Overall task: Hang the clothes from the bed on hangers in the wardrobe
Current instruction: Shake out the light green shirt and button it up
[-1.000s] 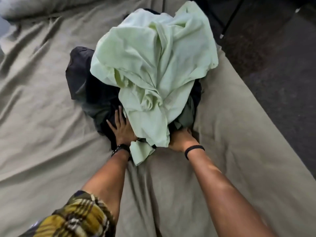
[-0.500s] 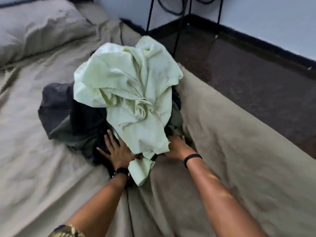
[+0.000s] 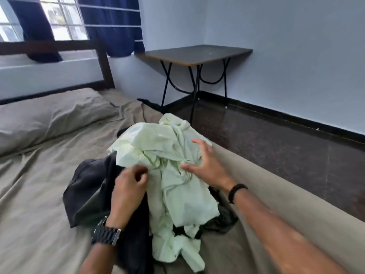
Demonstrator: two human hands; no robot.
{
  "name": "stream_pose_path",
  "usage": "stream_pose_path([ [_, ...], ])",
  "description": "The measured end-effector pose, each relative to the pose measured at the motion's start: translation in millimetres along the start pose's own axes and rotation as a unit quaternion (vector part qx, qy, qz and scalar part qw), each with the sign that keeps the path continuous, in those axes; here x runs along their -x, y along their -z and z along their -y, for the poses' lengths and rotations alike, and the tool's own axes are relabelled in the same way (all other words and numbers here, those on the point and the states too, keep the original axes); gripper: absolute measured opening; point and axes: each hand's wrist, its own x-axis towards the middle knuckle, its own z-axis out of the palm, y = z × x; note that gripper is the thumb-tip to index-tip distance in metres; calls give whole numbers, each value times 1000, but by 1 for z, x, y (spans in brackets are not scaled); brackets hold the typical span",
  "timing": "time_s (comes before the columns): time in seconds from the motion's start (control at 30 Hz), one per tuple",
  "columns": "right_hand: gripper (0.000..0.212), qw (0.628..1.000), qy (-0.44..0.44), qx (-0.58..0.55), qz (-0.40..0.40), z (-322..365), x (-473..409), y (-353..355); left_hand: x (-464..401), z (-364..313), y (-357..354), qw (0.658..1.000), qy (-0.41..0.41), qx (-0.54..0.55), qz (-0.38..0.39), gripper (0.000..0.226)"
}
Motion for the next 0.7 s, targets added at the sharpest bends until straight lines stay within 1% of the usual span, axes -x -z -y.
stream_pose_path([
  [0.03, 89, 999, 14, 15, 30, 7, -6, -12, -7, -7, 1, 995, -42, 38, -87, 25],
  [0.07, 95, 997, 15, 32, 66, 11, -11, -24, -15, -12, -2, 987, -67, 66, -129, 39],
  [0.1, 95, 994, 8, 56, 97, 11, -13, -35, -22, -13, -11, 988, -72, 68, -118, 52],
  [0.13, 89, 988, 3, 99, 118, 7, -12, -44, -28, -12, -23, 994, -64, 42, -72, 63],
  [0.2, 76, 969, 7, 213, 127, -5, -2, -57, -30, -4, -53, 998, -43, -38, 29, 72],
  [0.23, 72, 960, 9, 249, 125, -12, 5, -60, -27, 4, -67, 996, -41, -50, 54, 72],
  [0.3, 68, 957, 8, 264, 123, -24, 18, -62, -19, 17, -81, 996, -64, -20, 64, 64],
  [0.37, 65, 966, 2, 231, 115, -28, 25, -56, -16, 24, -81, 995, -66, 53, 43, 47],
  [0.43, 60, 981, -26, 166, 102, -28, 32, -45, -11, 23, -73, 991, -52, 125, 16, 28],
  [0.47, 57, 985, -42, 141, 95, -29, 37, -38, -5, 17, -69, 988, -49, 149, 5, 22],
  [0.5, 55, 986, -56, 130, 90, -32, 43, -30, 4, 8, -66, 986, -51, 159, -2, 20],
  [0.57, 50, 984, -83, 134, 80, -39, 57, -9, 29, -13, -67, 987, -86, 137, -14, 18],
  [0.63, 46, 981, -117, 138, 71, -47, 76, 16, 57, -32, -72, 981, -128, 145, 8, 15],
  [0.7, 43, 980, -148, 102, 80, -53, 97, 39, 82, -48, -78, 970, -128, 200, 53, 12],
])
